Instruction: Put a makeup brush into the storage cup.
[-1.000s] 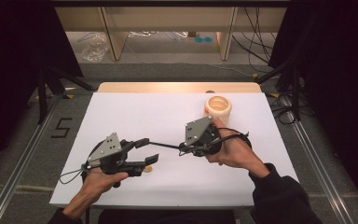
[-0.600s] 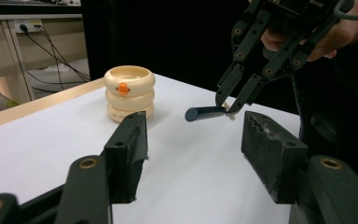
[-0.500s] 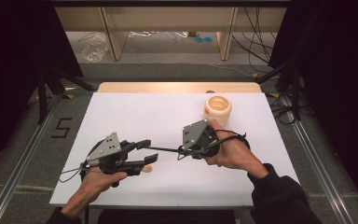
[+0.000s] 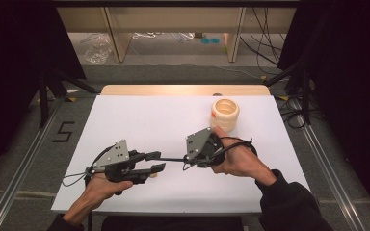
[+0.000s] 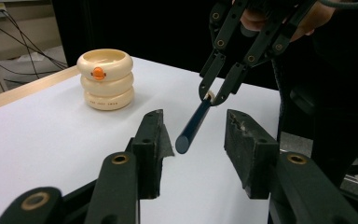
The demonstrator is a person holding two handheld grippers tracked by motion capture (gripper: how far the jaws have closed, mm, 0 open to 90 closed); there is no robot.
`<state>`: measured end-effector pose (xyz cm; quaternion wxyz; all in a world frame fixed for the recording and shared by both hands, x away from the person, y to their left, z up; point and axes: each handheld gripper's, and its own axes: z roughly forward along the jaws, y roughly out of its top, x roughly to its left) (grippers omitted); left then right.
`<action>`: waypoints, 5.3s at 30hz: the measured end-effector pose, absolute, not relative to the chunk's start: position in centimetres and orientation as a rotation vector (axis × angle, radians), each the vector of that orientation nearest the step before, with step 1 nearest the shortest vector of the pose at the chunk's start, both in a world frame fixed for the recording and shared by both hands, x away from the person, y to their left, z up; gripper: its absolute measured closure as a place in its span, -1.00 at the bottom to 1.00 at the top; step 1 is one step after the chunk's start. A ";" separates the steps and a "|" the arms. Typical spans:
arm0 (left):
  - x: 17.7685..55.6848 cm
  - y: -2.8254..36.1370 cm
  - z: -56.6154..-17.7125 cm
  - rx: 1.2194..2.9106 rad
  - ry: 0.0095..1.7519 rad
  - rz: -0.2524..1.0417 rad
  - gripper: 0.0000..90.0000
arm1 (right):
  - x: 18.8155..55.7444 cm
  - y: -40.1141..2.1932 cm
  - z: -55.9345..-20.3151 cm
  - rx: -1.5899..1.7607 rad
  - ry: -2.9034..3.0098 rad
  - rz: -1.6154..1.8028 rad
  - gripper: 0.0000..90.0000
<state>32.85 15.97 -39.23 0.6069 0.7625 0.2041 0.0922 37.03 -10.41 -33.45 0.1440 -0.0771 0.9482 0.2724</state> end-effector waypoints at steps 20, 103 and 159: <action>33.0 16.4 -39.1 1.668 0.496 0.210 0.41 | 37.3 -10.6 -33.4 -0.197 2.744 0.884 0.87; 32.7 17.5 -38.4 1.575 0.563 0.423 0.88 | 37.5 -13.6 -38.5 0.913 2.443 1.860 -0.28; 32.3 16.4 -38.8 1.574 0.507 0.385 0.87 | 38.7 -11.8 -38.2 0.978 2.170 2.371 0.50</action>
